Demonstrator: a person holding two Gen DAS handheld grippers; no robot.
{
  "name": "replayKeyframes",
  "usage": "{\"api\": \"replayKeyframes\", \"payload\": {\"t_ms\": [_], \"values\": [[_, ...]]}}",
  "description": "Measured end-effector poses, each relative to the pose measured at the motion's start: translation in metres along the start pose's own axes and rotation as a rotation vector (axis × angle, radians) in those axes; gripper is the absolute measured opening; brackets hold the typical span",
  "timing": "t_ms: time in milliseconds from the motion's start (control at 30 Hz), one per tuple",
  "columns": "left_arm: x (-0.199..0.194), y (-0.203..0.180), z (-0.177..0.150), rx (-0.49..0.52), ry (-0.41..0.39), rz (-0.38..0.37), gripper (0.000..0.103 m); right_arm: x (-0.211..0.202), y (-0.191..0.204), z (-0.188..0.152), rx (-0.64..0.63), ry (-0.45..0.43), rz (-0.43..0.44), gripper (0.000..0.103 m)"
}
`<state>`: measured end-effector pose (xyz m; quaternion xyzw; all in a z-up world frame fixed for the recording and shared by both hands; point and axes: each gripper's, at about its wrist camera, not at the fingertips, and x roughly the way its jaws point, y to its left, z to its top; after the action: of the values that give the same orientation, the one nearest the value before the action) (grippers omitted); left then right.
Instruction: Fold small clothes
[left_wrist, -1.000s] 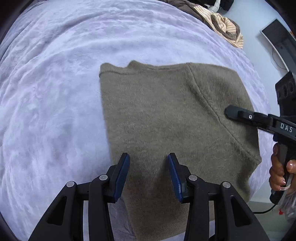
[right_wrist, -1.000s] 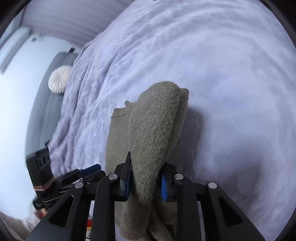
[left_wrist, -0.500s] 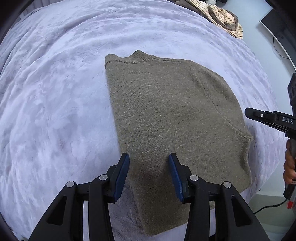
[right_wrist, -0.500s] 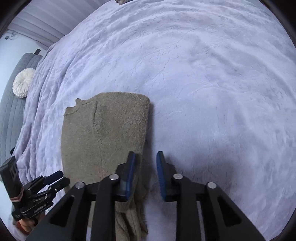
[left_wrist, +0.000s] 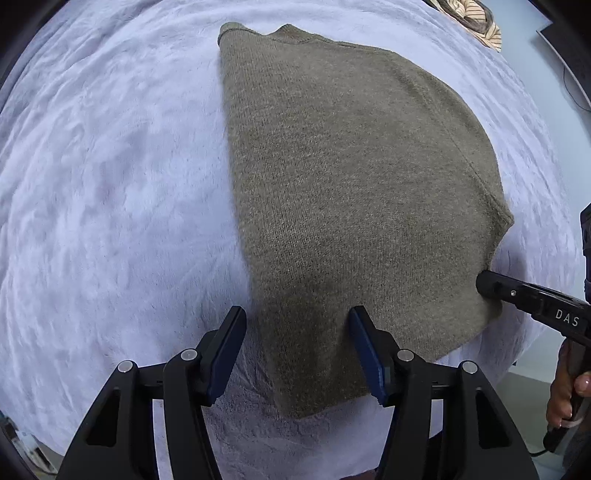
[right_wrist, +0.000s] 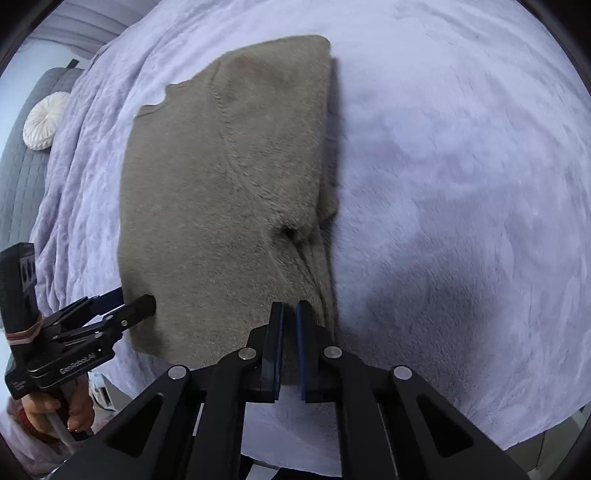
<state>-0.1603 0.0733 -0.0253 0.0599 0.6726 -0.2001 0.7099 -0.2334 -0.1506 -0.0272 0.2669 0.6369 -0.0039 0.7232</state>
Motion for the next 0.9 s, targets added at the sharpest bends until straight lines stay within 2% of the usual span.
{"api": "replayKeyframes", "payload": {"t_ms": [133, 167, 233, 333, 433, 567, 667, 767, 900], "values": [[-0.004, -0.003, -0.001, 0.004, 0.005, 0.019, 0.060, -0.011, 0.007, 0.000, 0.010, -0.016, 0.005, 0.002], [-0.006, -0.003, -0.002, 0.010, 0.007, 0.021, 0.060, -0.018, 0.012, 0.001, -0.003, -0.037, 0.021, 0.006], [-0.010, -0.002, -0.003, 0.019, 0.016, 0.028, 0.060, -0.036, 0.017, 0.001, -0.013, -0.090, 0.033, 0.007], [-0.014, 0.000, -0.006, 0.020, 0.031, 0.031, 0.060, -0.043, 0.016, 0.009, 0.043, -0.126, 0.049, 0.012], [-0.021, 0.001, -0.009, 0.028, 0.036, 0.042, 0.060, -0.040, 0.011, 0.019, 0.087, -0.154, 0.050, 0.012], [-0.030, 0.003, -0.012, 0.039, 0.040, 0.049, 0.060, -0.026, 0.001, 0.031, 0.132, -0.109, -0.041, 0.012], [-0.038, 0.003, -0.015, 0.048, 0.040, 0.047, 0.060, -0.024, -0.005, 0.031, 0.164, -0.089, -0.066, 0.022], [-0.045, 0.007, -0.015, 0.052, 0.032, 0.046, 0.060, -0.030, -0.004, 0.027, 0.169, -0.069, -0.121, 0.022], [-0.050, 0.008, -0.011, 0.046, 0.023, 0.037, 0.060, -0.038, 0.000, 0.014, 0.157, -0.048, -0.132, 0.025]]}}
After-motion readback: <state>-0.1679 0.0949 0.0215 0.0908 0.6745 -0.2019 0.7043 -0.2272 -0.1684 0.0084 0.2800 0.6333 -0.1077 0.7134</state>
